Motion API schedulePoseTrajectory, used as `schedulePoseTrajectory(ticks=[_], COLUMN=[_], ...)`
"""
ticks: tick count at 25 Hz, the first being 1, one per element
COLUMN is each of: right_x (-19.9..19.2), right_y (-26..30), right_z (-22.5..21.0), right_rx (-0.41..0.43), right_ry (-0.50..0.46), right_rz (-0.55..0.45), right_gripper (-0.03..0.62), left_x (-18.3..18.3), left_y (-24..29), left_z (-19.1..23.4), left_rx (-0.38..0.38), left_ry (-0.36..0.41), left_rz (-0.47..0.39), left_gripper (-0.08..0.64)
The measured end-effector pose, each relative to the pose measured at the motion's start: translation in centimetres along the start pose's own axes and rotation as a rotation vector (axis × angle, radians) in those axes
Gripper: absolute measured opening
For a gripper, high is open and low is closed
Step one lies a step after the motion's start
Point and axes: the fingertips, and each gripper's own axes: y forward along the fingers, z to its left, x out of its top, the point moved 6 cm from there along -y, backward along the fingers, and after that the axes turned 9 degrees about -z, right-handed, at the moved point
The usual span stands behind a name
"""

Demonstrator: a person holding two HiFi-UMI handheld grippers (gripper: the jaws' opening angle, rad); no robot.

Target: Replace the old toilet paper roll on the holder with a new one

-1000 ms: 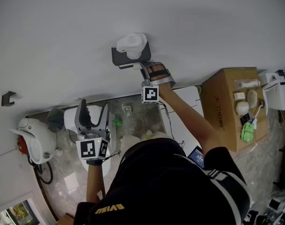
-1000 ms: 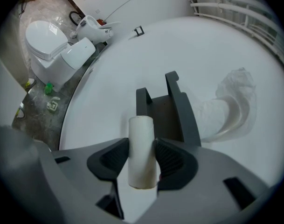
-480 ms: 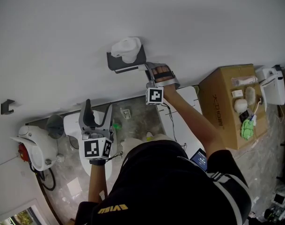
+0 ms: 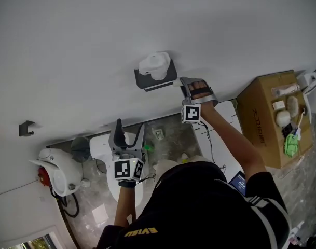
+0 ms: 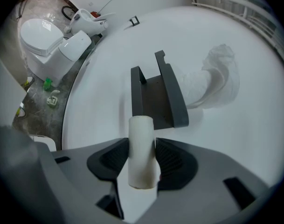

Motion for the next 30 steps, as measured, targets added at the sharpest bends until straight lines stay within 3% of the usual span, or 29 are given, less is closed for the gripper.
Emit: schedulePoseTrajectory(ticks=[5, 10, 12, 17, 19, 23, 30], right_x=[-0.6, -2.4, -2.8, -2.7, -2.9, -2.9, -3.2], right_y=[-0.8, -3.1, -4.3, -8.4, -9.7, -11.0, -11.2], right_z=[-0.1, -1.9, -3.0, -7.1, -8.4, -9.4, -9.5], right_rx=[-0.032, -0.12, -0.162, -0.229, -0.242, -0.266, -0.273], right_ry=[0.058, 0.274, 0.433, 1.105, 1.284, 1.308, 1.348], right_rz=[0.023, 0.047, 0.014, -0.291, -0.388, -0.418, -0.409], right_gripper=[0.181, 0.181, 0.181, 0.181, 0.177, 0.176, 0.176], left_x=[-0.3, -0.6, -0.4, -1.0, -1.2, -1.5, -1.2], left_y=[0.2, 1.1, 1.5, 2.5, 3.1, 4.8, 6.7], left_z=[0.4, 0.3, 0.1, -0.4, -1.0, -1.8, -1.7], left_rx=[0.003, -0.013, -0.024, -0.054, -0.072, -0.115, -0.111], left_ry=[-0.009, -0.029, -0.051, -0.028, -0.033, 0.005, 0.005], left_rz=[-0.017, -0.048, -0.079, -0.071, -0.074, -0.075, -0.106], left_gripper=[0.359, 0.359, 0.359, 0.359, 0.359, 0.359, 0.345])
